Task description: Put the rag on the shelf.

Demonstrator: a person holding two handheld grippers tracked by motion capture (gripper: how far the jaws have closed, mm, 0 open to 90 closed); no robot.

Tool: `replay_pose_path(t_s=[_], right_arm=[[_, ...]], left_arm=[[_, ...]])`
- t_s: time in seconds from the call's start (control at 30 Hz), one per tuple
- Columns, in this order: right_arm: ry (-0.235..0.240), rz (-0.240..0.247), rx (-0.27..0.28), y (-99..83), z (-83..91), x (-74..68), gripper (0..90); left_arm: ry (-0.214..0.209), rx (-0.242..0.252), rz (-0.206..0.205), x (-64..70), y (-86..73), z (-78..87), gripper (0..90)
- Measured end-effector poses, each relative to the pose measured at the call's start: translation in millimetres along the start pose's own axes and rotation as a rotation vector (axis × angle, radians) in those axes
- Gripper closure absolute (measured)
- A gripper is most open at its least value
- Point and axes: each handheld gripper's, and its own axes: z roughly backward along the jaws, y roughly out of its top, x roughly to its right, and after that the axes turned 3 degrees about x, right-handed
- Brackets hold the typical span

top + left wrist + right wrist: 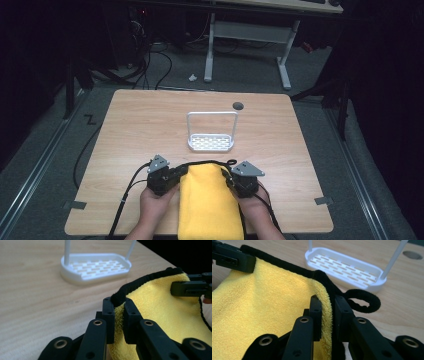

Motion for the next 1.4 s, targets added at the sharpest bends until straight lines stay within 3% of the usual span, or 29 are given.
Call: replay_pose_path(t_s=[0.17,0.43,0.87,1.4], right_arm=[[0.002,0.007,0.038,11.4,7.6,-1.7,79.2],[-0.006,0.011,0.106,26.9,21.5,4.8,79.2],[-0.029,0.031,0.221,66.0,35.8,12.0,79.2],[-0.065,0.032,0.307,105.4,43.6,19.9,79.2]], left_arm=[[0.009,0.042,-0.053,11.7,18.3,8.6,81.9],[0.011,0.071,-0.042,17.1,41.5,13.7,81.9],[0.029,0.153,-0.084,24.2,83.3,24.5,82.4],[0.031,0.250,-0.128,27.7,127.8,34.1,82.5]])
